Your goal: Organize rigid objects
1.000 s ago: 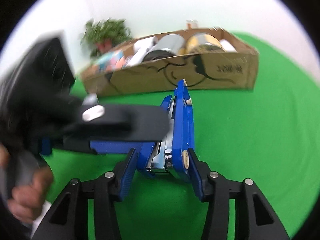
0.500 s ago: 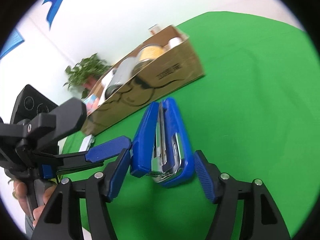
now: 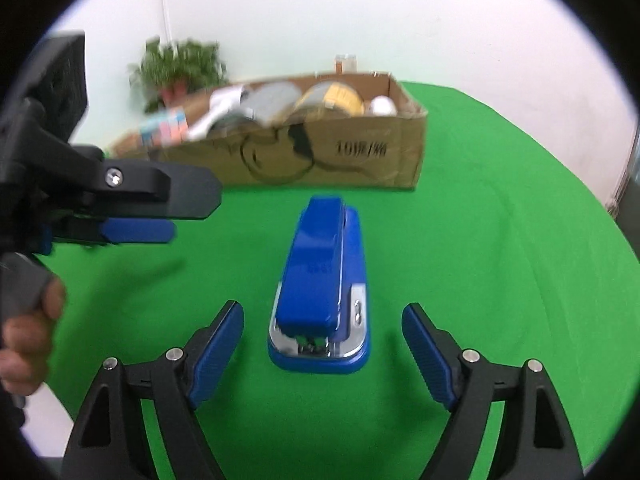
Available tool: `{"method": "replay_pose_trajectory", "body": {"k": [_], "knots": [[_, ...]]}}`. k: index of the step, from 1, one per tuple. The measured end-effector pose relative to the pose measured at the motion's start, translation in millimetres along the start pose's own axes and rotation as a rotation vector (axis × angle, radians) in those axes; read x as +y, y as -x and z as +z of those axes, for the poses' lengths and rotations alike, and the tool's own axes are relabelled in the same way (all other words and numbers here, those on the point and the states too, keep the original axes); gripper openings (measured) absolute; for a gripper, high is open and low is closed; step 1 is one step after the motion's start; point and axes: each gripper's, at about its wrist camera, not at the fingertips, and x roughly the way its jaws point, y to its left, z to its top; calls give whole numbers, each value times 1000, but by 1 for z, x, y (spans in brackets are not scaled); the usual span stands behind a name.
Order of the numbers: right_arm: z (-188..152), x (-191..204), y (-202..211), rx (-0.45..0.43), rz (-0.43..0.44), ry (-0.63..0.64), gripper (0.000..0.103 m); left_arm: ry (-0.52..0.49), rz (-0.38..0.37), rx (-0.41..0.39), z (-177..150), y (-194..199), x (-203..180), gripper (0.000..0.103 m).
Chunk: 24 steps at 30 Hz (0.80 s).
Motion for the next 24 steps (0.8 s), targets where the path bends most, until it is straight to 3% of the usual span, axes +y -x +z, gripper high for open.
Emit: {"method": "replay_pose_trajectory", "body": {"k": [2, 3, 4, 10, 15, 22, 24], "knots": [[-1, 0, -1, 3, 1, -5, 80, 27, -10, 2, -6, 1, 8, 102], [-2, 1, -3, 5, -11, 0, 74, 36, -21, 5, -8, 2, 12, 102], [-2, 2, -5, 12, -24, 10, 59, 45, -33, 14, -9, 3, 15, 102], [0, 3, -7, 30, 3, -35, 58, 73, -109, 54, -20, 1, 17, 101], [3, 13, -9, 60, 117, -72, 58, 125, -181, 82, -24, -3, 24, 101], [4, 30, -12, 113, 324, -156, 58, 193, -235, 121, -28, -19, 33, 101], [4, 33, -13, 125, 366, -178, 58, 194, -233, 120, -29, -20, 35, 97]]}}
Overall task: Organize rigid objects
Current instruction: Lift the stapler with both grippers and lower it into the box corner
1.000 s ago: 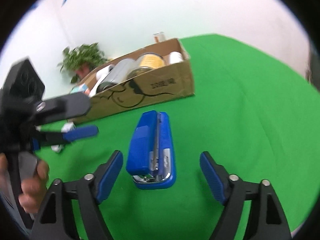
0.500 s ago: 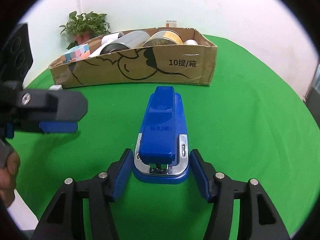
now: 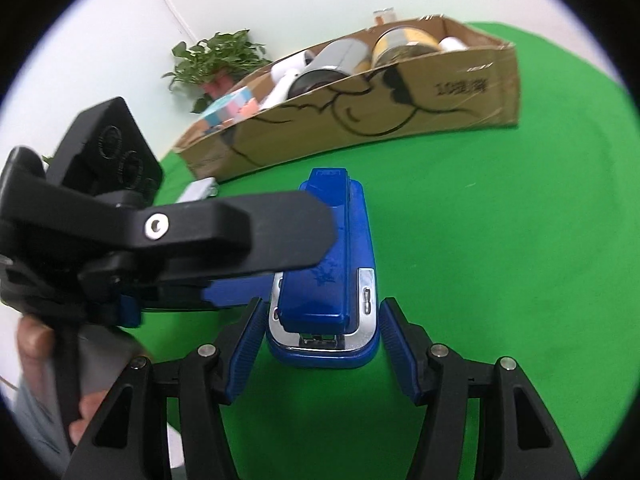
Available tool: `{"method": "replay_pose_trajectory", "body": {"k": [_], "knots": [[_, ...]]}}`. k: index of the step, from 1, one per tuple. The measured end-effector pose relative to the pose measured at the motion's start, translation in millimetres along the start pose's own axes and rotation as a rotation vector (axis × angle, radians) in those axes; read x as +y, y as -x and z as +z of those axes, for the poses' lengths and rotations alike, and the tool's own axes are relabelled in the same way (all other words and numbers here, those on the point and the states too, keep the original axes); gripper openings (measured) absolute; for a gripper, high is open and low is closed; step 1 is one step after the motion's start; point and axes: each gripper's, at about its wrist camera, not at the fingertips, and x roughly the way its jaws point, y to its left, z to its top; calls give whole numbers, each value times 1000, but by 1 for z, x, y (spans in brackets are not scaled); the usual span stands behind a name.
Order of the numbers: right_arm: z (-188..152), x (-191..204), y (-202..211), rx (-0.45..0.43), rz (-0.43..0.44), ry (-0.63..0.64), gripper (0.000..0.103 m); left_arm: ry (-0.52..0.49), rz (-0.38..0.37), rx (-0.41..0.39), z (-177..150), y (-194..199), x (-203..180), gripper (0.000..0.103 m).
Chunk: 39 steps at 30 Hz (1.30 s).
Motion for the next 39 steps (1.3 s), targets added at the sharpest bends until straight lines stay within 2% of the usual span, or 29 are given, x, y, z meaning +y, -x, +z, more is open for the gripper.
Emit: {"method": "replay_pose_trajectory", "body": {"k": [1, 3, 4, 6, 13, 20, 23, 25, 28, 36, 39], "knots": [[0, 1, -1, 4, 10, -4, 58, -6, 8, 0, -1, 0, 0, 94], [0, 3, -3, 15, 31, -6, 58, -21, 29, 22, -4, -3, 1, 74], [-1, 5, -3, 18, 41, -10, 57, -25, 31, 17, -5, -1, 1, 74], [0, 5, -4, 26, 65, -23, 57, -39, 67, 6, -9, 0, 1, 62], [-3, 9, -4, 30, 96, -35, 57, -74, 92, -14, -12, 13, -4, 58], [5, 25, -1, 4, 97, 20, 57, -124, 77, -61, -10, 41, -11, 46], [11, 33, -1, -17, 98, 40, 57, -149, 87, -88, -7, 53, -15, 44], [16, 42, 0, -33, 99, 67, 52, -142, 88, -103, -5, 62, -13, 44], [26, 51, -4, -35, 104, 79, 52, -107, 58, -116, 2, 74, -5, 44], [48, 67, -16, -35, 111, 113, 52, -115, 62, -170, 11, 105, 0, 44], [59, 81, -14, -49, 115, 137, 52, -124, 63, -200, 14, 118, -12, 44]]}}
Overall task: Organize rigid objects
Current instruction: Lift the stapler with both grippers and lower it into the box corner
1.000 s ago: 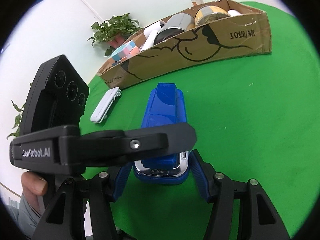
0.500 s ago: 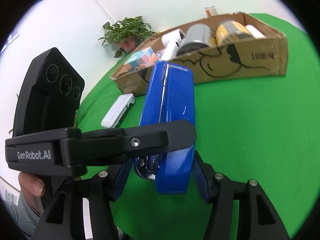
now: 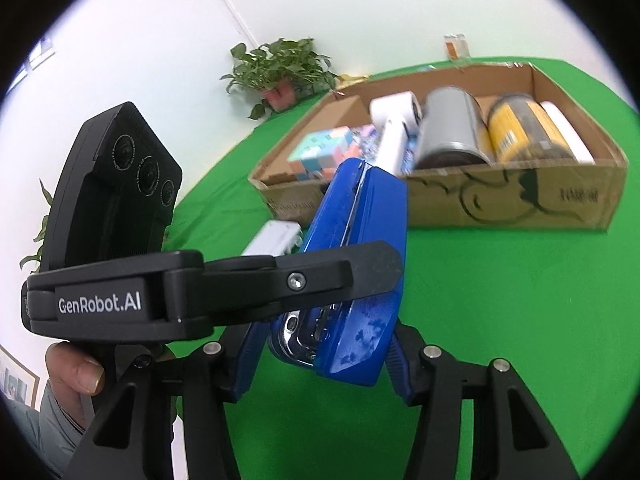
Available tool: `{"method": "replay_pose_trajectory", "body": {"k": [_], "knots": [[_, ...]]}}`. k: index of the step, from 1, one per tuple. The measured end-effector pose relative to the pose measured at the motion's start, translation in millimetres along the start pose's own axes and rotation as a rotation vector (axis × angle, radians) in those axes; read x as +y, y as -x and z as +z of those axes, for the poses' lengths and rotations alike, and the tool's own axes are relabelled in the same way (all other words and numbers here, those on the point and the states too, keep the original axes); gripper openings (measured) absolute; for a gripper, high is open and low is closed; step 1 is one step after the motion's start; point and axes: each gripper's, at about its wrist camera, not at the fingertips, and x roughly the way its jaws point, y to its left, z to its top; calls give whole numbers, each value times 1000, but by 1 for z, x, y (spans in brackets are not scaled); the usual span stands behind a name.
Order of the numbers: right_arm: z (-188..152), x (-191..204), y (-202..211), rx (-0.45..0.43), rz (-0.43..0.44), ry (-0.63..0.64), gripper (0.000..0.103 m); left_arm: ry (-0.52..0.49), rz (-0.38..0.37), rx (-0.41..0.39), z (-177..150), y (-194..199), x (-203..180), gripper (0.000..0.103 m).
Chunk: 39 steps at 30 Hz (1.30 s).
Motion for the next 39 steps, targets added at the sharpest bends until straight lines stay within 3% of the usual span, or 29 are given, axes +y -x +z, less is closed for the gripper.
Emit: {"method": "replay_pose_trajectory", "body": {"k": [10, 17, 25, 30, 39], "knots": [[64, 24, -9, -60, 7, 67, 52, -58, 10, -71, 63, 41, -10, 44], [127, 34, -41, -59, 27, 81, 52, -68, 34, -95, 150, 52, 2, 44], [189, -29, -108, 21, 56, 82, 52, 24, 52, -62, 240, 36, 56, 43], [196, -48, -146, 90, 77, 50, 52, 78, 64, -43, 250, 25, 96, 43], [197, -19, -188, 187, 81, 66, 52, 194, 59, -36, 239, 35, 165, 44]]}}
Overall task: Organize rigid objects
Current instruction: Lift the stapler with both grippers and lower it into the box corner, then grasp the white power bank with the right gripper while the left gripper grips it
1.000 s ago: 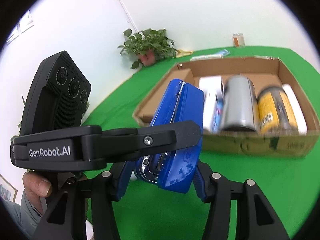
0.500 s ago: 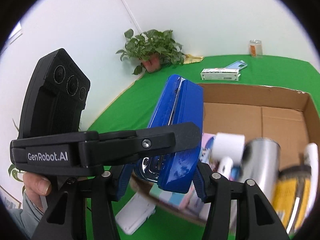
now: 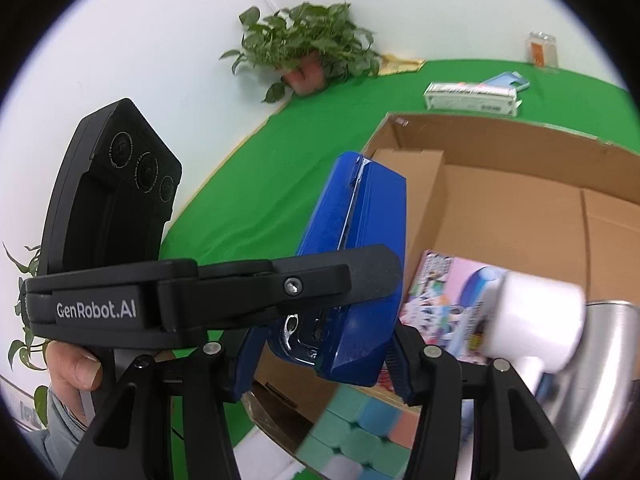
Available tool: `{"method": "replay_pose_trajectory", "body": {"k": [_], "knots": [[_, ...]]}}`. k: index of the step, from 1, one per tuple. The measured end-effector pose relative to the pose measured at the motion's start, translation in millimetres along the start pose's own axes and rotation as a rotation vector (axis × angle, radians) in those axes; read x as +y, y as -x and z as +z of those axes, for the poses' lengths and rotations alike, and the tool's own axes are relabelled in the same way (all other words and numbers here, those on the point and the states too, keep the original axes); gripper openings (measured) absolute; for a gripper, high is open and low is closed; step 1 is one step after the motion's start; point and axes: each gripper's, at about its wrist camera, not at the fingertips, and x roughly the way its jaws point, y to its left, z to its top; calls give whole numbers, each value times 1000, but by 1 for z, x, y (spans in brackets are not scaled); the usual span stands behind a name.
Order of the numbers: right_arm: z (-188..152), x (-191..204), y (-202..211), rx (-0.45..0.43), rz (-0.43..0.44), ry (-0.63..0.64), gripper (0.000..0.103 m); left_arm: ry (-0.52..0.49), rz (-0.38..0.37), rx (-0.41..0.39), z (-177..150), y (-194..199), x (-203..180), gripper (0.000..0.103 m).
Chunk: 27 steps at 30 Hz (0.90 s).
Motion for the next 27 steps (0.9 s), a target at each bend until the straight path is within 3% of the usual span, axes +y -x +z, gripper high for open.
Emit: {"method": "replay_pose_trajectory", "body": {"k": [5, 7, 9, 11, 13, 15, 17, 19, 20, 23, 27], "knots": [[0, 9, -12, 9, -23, 2, 52, -16, 34, 30, 1, -2, 14, 50], [-1, 13, -14, 19, -15, -20, 53, -35, 81, 31, 1, 2, 11, 58], [-3, 17, -12, 22, -7, -26, 53, -79, 148, -30, 0, 18, 3, 78], [-7, 25, -3, 6, -4, 7, 55, -122, 194, -108, -3, 37, -5, 83], [-14, 35, 14, -42, -32, 46, 74, -159, 223, -190, -10, 60, -12, 85], [-26, 42, 36, -116, -93, 67, 84, -189, 257, -256, -23, 75, -19, 89], [-48, 51, 55, -198, -247, 103, 87, -248, 343, -329, -45, 86, -30, 102], [-74, 56, 64, -242, -382, 122, 94, -334, 461, -421, -76, 92, -43, 102], [-88, 54, 67, -242, -404, 110, 96, -386, 496, -443, -95, 91, -49, 102], [-120, 46, 71, -215, -420, 57, 101, -398, 511, -408, -122, 83, -54, 102], [-149, 39, 78, -199, -441, 21, 102, -342, 465, -335, -148, 68, -55, 102]]}}
